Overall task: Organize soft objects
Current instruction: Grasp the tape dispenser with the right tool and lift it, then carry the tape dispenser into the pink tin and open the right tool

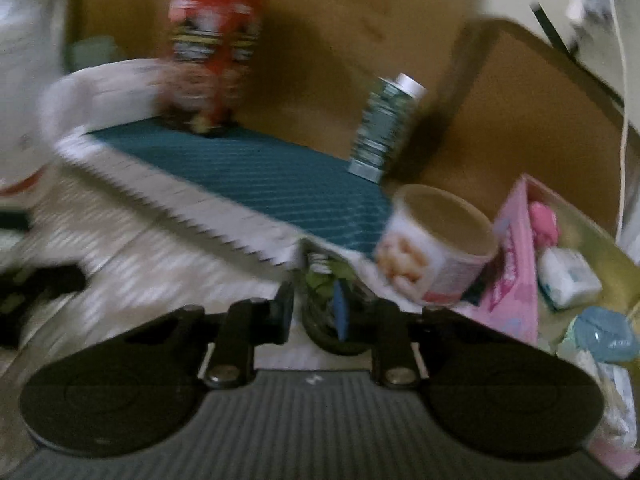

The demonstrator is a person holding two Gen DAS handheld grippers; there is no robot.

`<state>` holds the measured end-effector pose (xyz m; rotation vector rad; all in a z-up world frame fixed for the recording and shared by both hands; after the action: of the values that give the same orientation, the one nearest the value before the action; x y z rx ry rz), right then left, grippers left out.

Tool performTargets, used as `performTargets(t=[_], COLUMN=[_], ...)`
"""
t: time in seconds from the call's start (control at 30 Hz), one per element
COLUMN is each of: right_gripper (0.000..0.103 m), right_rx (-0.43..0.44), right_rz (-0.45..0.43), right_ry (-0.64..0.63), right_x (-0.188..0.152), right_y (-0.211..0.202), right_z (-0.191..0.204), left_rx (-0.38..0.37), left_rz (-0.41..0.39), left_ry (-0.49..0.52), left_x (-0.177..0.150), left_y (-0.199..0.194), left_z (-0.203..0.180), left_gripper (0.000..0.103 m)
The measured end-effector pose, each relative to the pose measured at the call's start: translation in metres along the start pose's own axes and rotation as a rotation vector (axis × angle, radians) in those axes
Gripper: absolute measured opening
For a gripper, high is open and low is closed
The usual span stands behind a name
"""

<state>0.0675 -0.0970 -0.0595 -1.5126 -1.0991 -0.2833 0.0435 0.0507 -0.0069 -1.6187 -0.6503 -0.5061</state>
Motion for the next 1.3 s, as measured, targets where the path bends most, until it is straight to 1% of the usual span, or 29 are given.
performTargets(t=[0.07,0.13,0.17,0.2,0.23,0.27,0.3,0.33,0.4,0.43,0.5,0.53,0.6,0.67,0.77,0.87,0.93,0.97,1.0,1.03,1.07,1.1,1.13,1.17,1.2,1.23,1.27,1.3], right_gripper=[0.024,0.024,0.027,0.036,0.041,0.051,0.057,0.058,0.059,0.059,0.055,0.052,0.052,0.052,0.052,0.052,0.052,0.052,0.052,0.052,0.052,0.052,0.052,0.052,0.052,0.052,0.052,0.052], right_rx=[0.038,0.067,0.066,0.056,0.044,0.04,0.051,0.079,0.119,0.125,0.122,0.14,0.159,0.161,0.191,0.24,0.294,0.313,0.319,0.315,0.312,0.316,0.327,0.34,0.357,0.369,0.379,0.385], right_rz=[-0.03,-0.041,-0.052,-0.06,-0.06,-0.055,-0.045,-0.025,0.005,0.02,-0.011,-0.019,-0.017,-0.033,-0.045,-0.057,-0.053,-0.057,-0.062,-0.066,-0.073,-0.083,-0.09,-0.097,-0.107,-0.119,-0.137,-0.154], right_ry=[-0.038,-0.031,-0.013,0.009,0.035,0.066,0.095,0.122,0.143,0.141,0.153,0.174,0.203,0.187,0.17,0.22,0.301,0.337,0.357,0.365,0.371,0.379,0.39,0.403,0.416,0.423,0.429,0.431], right_x=[-0.009,-0.008,-0.006,-0.002,0.001,0.004,0.005,0.005,0.001,-0.004,-0.014,-0.017,-0.02,-0.031,-0.051,-0.072,-0.086,-0.092,-0.097,-0.101,-0.105,-0.108,-0.11,-0.112,-0.113,-0.114,-0.116,-0.118], right_y=[-0.012,-0.018,-0.019,-0.019,-0.016,-0.014,-0.012,-0.009,-0.005,-0.002,-0.003,-0.005,-0.011,-0.02,-0.04,-0.059,-0.067,-0.071,-0.074,-0.077,-0.08,-0.081,-0.083,-0.083,-0.084,-0.084,-0.087,-0.09], right_z=[0.011,0.012,0.008,0.003,-0.003,-0.009,-0.014,-0.019,-0.02,-0.018,-0.012,-0.012,-0.01,-0.004,0.0,-0.006,-0.017,-0.022,-0.024,-0.024,-0.024,-0.024,-0.026,-0.027,-0.029,-0.031,-0.033,-0.035], left_rx=[0.002,0.002,0.001,0.001,0.0,0.0,0.0,0.0,0.0,-0.001,-0.001,-0.001,-0.001,-0.001,0.001,-0.005,-0.002,-0.014,-0.057,-0.125,-0.22,-0.28,-0.309,-0.318,-0.338,-0.368,-0.419,-0.47], left_rz=[0.001,0.0,0.0,0.0,0.0,0.0,0.0,-0.001,-0.001,-0.001,-0.001,-0.001,-0.001,0.0,0.002,0.007,0.024,0.04,0.058,0.079,0.113,0.147,0.174,0.201,0.236,0.261,0.303,0.338], left_ry=[0.001,0.001,0.001,0.001,0.0,0.0,-0.001,-0.002,-0.003,-0.003,-0.005,-0.006,-0.005,-0.004,-0.002,0.005,0.02,0.018,0.005,-0.007,-0.012,-0.001,0.027,0.063,0.089,0.096,0.092,0.078], left_x=[0.0,0.0,0.0,0.0,0.0,0.0,0.0,0.0,0.0,0.0,0.0,0.0,0.0,0.0,0.001,0.001,0.001,0.0,-0.001,-0.003,-0.004,-0.005,-0.006,-0.007,-0.007,-0.006,-0.004,-0.002], left_y=[0.0,0.0,0.0,0.0,0.0,0.0,0.0,0.0,0.0,0.0,0.0,0.0,0.0,0.0,0.0,0.0,-0.001,-0.003,-0.007,-0.011,-0.014,-0.015,-0.016,-0.016,-0.014,-0.013,-0.01,-0.007], left_z=[-0.001,0.0,0.0,0.0,-0.001,0.0,0.0,0.0,0.0,0.0,0.0,0.0,0.0,0.0,-0.001,-0.001,-0.005,-0.009,-0.014,-0.019,-0.028,-0.038,-0.051,-0.065,-0.077,-0.085,-0.093,-0.099], left_gripper=[0.103,0.103,0.103,0.103,0.103,0.103,0.103,0.103,0.103,0.103,0.103,0.103,0.103,0.103,0.103,0.103,0.103,0.102,0.102,0.102,0.101,0.097,0.095,0.085,0.078,0.074,0.059,0.051])
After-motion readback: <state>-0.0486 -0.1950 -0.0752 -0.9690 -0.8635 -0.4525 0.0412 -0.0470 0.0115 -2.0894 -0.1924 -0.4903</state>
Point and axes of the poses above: each gripper's, at about its wrist camera, not at the fingertips, and y roughly the way its jaws point, z to its left, x to its top, the point moved 1 cm from there along y, roughly the way its jaws point, and after that the axes turned 11 degrees about z, right-handed, at the moved point
